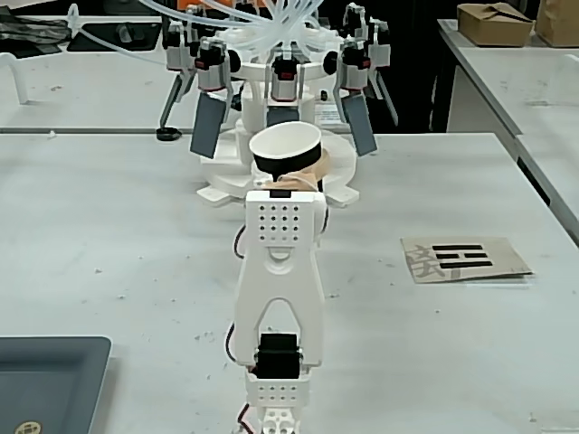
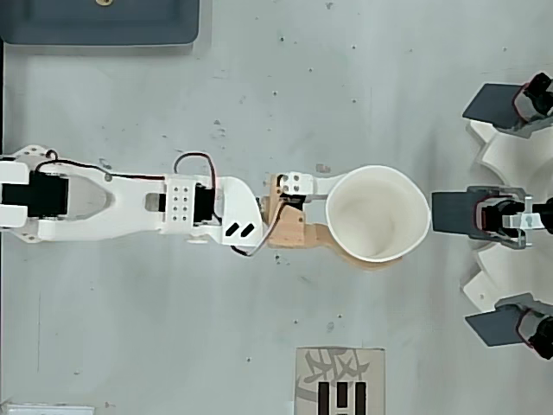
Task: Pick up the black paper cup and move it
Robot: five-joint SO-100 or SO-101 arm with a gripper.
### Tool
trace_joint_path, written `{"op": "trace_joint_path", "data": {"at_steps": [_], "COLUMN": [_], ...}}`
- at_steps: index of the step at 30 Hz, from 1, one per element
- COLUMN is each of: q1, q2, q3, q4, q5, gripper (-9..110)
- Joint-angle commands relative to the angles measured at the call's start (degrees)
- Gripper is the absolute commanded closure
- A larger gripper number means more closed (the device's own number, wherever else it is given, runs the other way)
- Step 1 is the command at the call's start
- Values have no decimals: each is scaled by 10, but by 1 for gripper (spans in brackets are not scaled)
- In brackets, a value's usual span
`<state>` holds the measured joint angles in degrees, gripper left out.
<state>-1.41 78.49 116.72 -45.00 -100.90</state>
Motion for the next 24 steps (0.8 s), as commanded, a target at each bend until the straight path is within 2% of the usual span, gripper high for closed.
{"op": "trace_joint_path", "data": {"at_steps": [1,24], "q1": [4,4], "q2": [6,-16], "q3": [-46,-72], "q4": [7,19], "q5": [1,4], "gripper": [91,91]}}
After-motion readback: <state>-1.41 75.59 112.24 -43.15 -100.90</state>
